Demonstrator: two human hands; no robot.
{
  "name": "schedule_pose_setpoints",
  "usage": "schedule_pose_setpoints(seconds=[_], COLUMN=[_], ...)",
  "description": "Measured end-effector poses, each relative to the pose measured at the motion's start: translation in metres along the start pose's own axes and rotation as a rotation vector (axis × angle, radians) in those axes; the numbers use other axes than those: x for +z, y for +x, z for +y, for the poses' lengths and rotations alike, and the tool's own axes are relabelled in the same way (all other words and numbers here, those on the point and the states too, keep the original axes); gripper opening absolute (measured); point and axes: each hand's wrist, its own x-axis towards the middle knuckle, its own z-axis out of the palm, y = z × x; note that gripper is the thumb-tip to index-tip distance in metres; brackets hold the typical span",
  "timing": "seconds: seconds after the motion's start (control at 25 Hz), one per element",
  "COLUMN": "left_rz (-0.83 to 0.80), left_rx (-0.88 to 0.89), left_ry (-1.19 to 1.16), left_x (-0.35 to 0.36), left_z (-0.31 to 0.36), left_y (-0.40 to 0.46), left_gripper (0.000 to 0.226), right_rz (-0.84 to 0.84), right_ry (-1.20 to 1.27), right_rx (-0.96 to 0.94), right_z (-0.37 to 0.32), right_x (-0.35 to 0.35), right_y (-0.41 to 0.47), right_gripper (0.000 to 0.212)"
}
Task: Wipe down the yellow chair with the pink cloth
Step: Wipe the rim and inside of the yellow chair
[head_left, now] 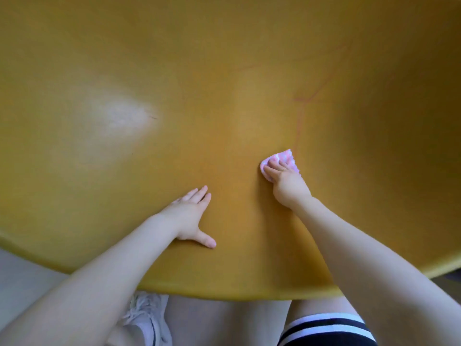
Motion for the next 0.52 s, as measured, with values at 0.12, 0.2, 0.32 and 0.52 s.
schedule_pose_setpoints(seconds=[0.12, 0.2, 0.32, 0.52], left_rz=[0.008, 0.039, 0.009, -0.163], left_rx=[-0.039, -0.052, -0.055, -0.086], left_ry=[0.032, 0.119, 0.178, 0.055], left_x=[0.004, 0.000, -0.004, 0.010], left_z=[0.005, 0.013, 0.021, 0.019], left_y=[-0.003, -0.008, -0.017, -0.028], left_gripper=[0.120, 0.113, 0.106, 0.126], right_rz=[-0.006, -0.068, -0.167, -0.172], right_ry=[0.131, 0.180, 0.257, 0.049], right_rx=[-0.205, -0.286, -0.361, -0.154], right_z=[-0.047, -0.072, -0.090, -0.027], right_x=[0.028, 0.040, 0.042, 0.008], right_y=[-0.037, -0.062, -0.088, -0.062], right_gripper=[0.067, 0.061, 0.051, 0.066])
